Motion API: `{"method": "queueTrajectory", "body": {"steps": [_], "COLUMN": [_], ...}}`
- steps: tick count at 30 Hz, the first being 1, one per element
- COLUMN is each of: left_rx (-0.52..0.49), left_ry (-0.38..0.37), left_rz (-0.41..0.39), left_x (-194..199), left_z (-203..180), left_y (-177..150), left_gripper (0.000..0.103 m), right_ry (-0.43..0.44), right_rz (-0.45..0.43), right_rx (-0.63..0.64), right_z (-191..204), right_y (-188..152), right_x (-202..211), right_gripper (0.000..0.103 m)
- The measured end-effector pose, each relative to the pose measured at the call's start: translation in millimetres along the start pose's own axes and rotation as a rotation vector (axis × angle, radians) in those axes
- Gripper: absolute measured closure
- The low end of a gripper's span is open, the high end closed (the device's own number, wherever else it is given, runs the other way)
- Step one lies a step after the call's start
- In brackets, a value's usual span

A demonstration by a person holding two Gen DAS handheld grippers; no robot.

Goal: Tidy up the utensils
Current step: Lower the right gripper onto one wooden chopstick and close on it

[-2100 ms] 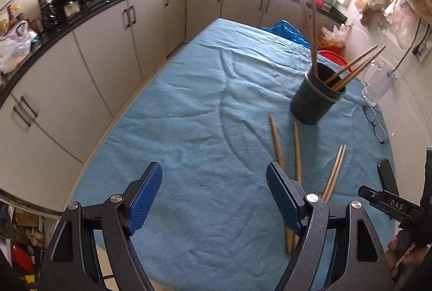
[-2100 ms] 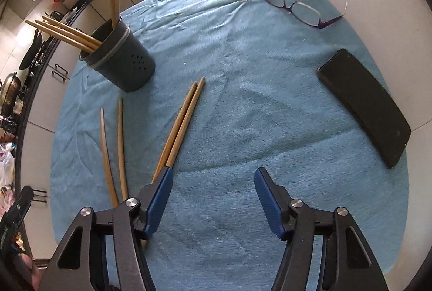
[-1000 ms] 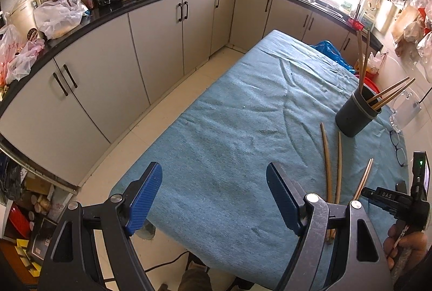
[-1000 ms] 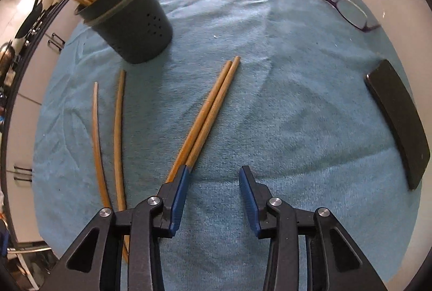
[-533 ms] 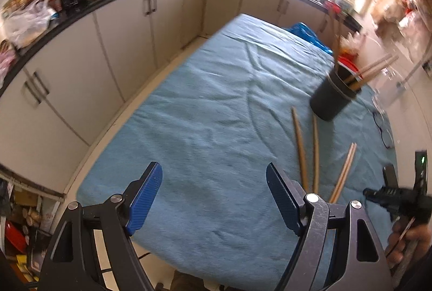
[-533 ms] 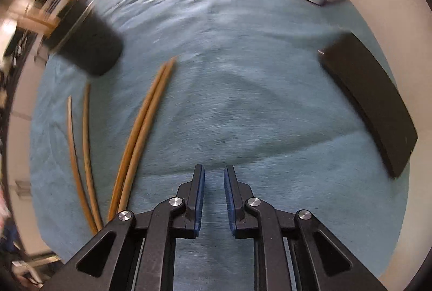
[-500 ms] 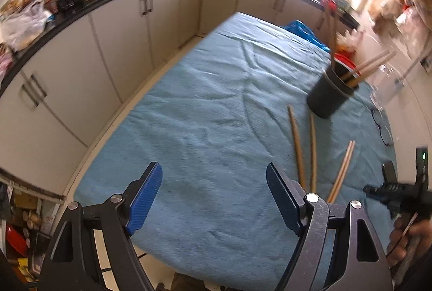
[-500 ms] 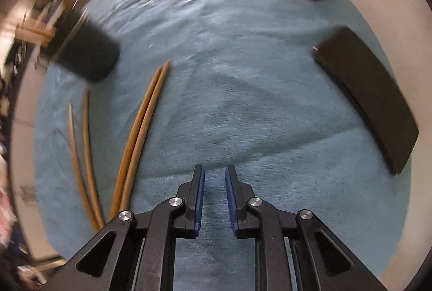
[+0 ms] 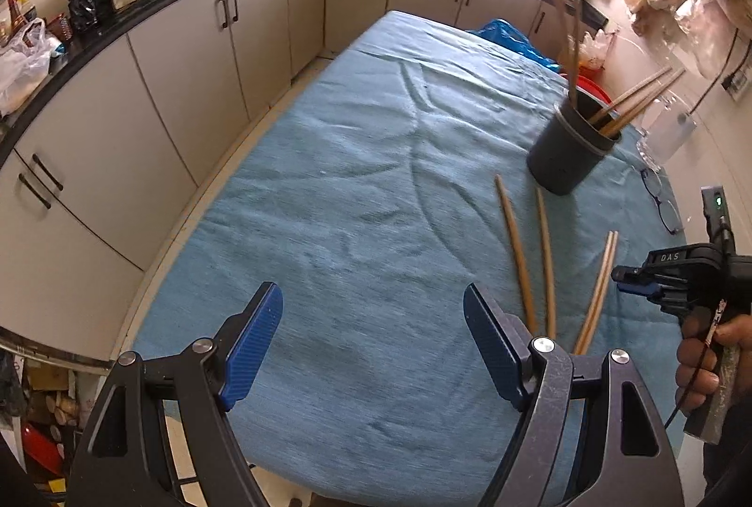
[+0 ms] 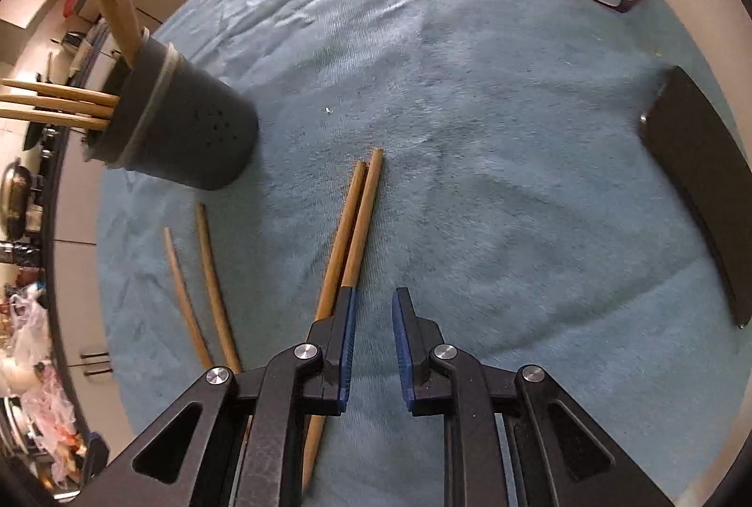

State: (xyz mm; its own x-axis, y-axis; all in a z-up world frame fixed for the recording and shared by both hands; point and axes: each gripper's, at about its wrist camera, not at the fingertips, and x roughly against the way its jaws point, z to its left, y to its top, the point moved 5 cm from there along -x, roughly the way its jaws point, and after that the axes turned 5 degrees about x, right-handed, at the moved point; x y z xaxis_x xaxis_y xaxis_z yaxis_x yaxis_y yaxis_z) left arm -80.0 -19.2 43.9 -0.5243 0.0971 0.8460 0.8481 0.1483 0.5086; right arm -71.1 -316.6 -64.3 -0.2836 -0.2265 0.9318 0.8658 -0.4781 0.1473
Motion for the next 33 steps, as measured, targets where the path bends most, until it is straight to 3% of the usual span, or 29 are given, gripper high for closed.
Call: {"method": "queueTrajectory", "body": {"steps": [8, 17, 26, 28, 33], "left_rx": [0.011, -0.089, -0.104, -0.102, -0.103], "left_ry": [-0.019, -0.09, -0.099, -0.11, -0.163], "left_rz": [0.023, 0.062, 0.096, 0.115, 0.198], "left_x": [-14.6, -35.4, -49.0, -53.1, -71.4], "left_z": [7.6, -38.4, -44.9, -46.1, -60.4], "left_y": [15.4, 22.3, 26.1, 27.6, 33.8], "left_gripper": [0.025, 0.025, 0.025, 0.025, 0.025], "right_ry": [-0.071, 0.001, -0.127, -0.183, -0.209], "right_rz": [-0.015, 0.014, 0.001, 0.003, 0.014], "right_rx": [0.023, -0.062, 0.001, 0.009, -0.022], "right_z": [5.4, 3.1, 1.3, -11.1, -48.1], "right_y": [10.4, 5.5, 0.9, -1.1, -10.1], "right_x": [-0.8, -1.7, 2.4, 6.8, 17.3], "right_gripper": [0.086, 0.086, 0.096, 0.096, 0.096]}}
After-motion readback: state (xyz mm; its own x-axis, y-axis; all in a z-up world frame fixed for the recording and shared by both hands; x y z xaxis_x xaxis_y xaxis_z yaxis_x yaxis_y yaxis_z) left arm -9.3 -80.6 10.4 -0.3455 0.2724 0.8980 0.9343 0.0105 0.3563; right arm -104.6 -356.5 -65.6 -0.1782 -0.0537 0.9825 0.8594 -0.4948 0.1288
